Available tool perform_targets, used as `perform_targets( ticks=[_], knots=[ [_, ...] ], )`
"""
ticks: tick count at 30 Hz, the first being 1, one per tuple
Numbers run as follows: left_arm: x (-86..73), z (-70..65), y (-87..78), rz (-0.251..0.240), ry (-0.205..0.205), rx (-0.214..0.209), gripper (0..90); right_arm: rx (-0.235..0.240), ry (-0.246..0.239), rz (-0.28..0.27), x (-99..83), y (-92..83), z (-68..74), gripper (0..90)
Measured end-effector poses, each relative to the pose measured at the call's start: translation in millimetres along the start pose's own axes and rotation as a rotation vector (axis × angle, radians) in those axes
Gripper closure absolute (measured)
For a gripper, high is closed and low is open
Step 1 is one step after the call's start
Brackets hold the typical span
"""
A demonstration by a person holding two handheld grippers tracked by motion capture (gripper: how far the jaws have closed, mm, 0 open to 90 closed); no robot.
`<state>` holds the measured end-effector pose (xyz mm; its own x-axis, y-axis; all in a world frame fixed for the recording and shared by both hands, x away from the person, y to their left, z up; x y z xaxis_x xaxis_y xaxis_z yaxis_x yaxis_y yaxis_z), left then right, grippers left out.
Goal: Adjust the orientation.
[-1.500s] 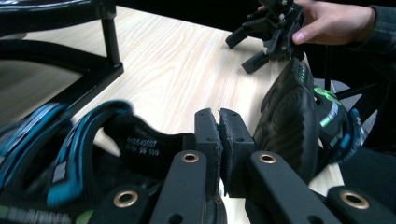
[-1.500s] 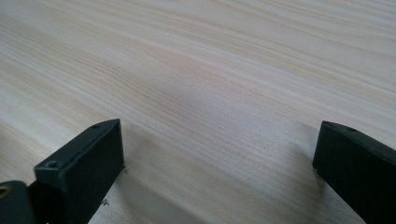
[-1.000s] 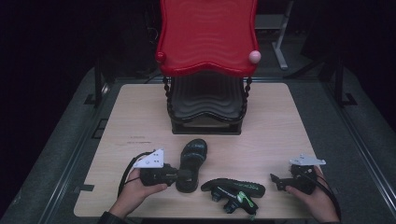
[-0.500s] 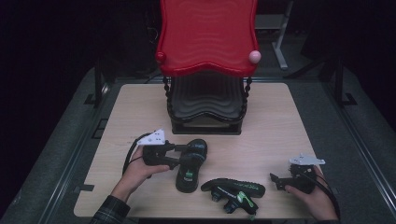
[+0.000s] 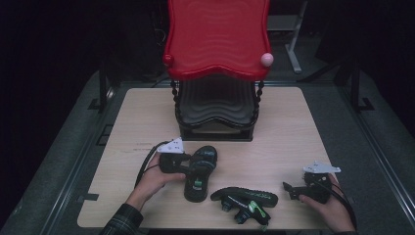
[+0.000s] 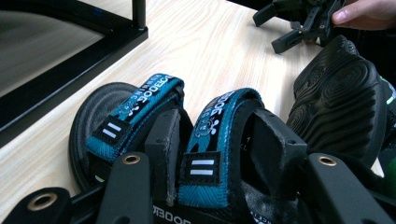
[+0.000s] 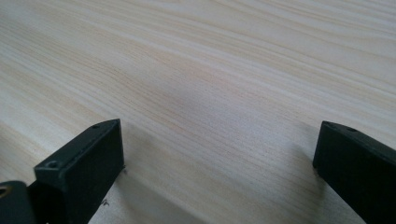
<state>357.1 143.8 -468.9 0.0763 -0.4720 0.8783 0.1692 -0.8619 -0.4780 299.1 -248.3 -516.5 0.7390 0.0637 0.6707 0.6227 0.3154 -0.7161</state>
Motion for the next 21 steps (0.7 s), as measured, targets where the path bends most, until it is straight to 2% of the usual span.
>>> perform_targets(
  ticks=[3, 5, 9, 14, 21],
  knots=[
    [-0.1, 0.6, 0.0, -0.009, 0.004, -0.002, 55.7, 0.001, -0.001, 0.0, 0.0, 0.0, 0.1, 1.2],
    [-0.2, 1.3, 0.3, -0.014, 0.01, -0.001, 61.6, 0.002, -0.003, 0.001, 0.2, 0.2, 0.0, 1.3],
    [-1.4, 2.7, 0.7, -0.019, 0.014, -0.004, 65.5, 0.002, -0.002, -0.001, 0.6, 0.6, 0.2, 1.3],
    [0.0, 1.9, -0.1, -0.023, 0.029, -0.001, 67.4, 0.001, -0.002, 0.0, 0.5, 0.6, 0.2, 1.3],
    [4.3, 0.2, -3.8, -0.051, 0.014, 0.009, 68.2, 0.001, -0.002, -0.001, 0.5, 0.6, 0.2, 1.3]
  ],
)
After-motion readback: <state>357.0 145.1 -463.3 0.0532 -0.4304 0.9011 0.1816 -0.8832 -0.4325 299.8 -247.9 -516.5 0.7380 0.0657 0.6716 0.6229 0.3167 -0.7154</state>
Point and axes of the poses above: each handheld gripper's, and its own axes: y roughly forward along the jaws, x roughly out of its top, z roughly to its left, the point moved 5 cm from there along y, roughly forward along the jaws, and after that the axes turned 14 degrees about y, right-handed, at the moved point
